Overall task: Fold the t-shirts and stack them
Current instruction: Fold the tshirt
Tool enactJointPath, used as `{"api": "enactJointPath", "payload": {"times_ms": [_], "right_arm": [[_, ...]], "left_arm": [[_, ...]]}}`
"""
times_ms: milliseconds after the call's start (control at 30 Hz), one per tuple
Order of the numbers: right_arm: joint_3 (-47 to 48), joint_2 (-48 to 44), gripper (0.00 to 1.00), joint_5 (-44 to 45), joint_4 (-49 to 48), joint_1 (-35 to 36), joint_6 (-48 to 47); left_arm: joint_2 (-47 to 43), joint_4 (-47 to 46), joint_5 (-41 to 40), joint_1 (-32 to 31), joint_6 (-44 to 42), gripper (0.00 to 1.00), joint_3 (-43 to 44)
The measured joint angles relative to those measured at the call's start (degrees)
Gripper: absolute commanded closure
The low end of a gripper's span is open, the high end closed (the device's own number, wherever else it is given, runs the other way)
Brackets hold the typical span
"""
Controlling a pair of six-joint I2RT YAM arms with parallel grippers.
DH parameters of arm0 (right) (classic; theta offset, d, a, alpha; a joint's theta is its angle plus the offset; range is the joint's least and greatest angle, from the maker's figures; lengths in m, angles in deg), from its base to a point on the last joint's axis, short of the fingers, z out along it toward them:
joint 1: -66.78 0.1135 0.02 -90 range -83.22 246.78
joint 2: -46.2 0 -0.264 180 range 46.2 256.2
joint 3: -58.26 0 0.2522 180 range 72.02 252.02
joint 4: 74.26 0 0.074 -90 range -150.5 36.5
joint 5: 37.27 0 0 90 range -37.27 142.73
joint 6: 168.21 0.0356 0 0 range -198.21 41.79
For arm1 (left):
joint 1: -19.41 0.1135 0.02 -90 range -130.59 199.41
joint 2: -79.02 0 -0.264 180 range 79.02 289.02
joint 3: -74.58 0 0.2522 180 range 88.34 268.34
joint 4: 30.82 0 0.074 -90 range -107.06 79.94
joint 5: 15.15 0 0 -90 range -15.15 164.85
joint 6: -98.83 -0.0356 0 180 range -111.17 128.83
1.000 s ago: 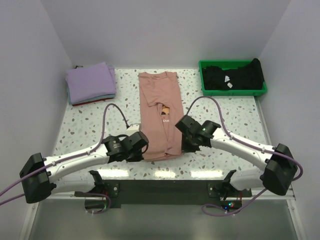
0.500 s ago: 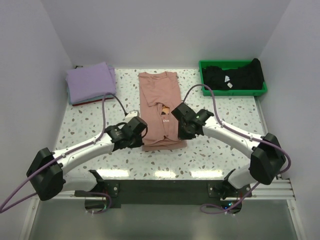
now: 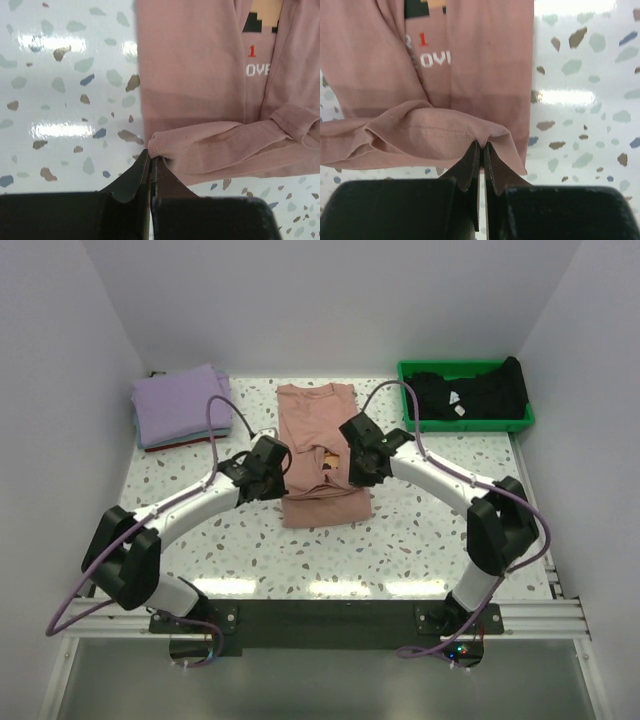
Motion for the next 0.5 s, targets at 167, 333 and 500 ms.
{"api": "enactJointPath", "payload": {"times_ms": [167, 333, 500], "right_arm": [[6.91, 6.16, 1.0, 0.02, -0.44, -1.97, -2.25], [12.33, 10.56, 1.0, -0.09, -0.63, -3.45, -3.85], [16.28, 14.19, 1.0, -0.26, -0.5, -4.83, -4.85]], "left_arm": [[5.73, -2.91, 2.62, 4.76, -3.32, 1.0, 4.44], [13.07, -4.94, 5.6, 8.31, -6.71, 1.0, 9.11], [18.67, -5.35, 7.96, 10.71, -9.75, 1.0, 14.71]]}}
